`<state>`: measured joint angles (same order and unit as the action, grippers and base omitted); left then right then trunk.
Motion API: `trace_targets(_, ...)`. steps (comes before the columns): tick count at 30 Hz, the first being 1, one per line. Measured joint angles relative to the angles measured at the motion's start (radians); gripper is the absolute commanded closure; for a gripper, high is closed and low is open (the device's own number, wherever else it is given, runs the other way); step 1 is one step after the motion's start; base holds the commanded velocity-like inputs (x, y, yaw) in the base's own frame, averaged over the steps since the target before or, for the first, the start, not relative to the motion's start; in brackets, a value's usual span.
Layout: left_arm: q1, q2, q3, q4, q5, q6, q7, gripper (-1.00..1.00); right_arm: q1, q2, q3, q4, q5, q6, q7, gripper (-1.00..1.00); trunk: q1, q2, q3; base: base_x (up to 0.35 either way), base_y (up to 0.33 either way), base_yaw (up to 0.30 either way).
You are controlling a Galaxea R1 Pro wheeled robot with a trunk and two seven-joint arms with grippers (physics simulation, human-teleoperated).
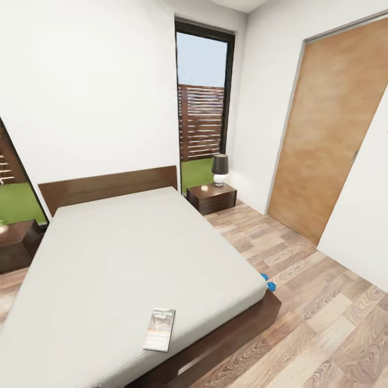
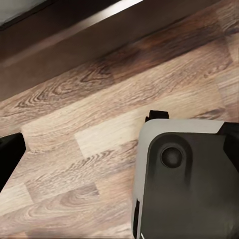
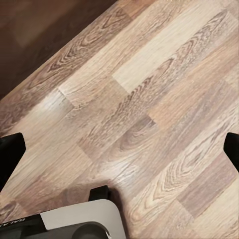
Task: In the bedroom, move the book from the bed onto either nightstand, and place the two sandals side by side next to the bed.
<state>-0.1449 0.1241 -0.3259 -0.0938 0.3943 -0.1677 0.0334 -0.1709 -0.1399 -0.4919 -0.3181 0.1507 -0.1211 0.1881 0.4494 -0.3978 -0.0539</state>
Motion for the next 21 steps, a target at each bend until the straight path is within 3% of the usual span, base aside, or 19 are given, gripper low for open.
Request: trace_targets(21, 0.0, 0.0, 0.0, 0.0, 0.0, 0.0, 0.0, -1.0, 0.0, 0.0, 0.001, 0.0, 0.0, 0.001, -0.001, -1.0, 0.0, 0.0, 0.0, 0.0, 0.0, 0.288)
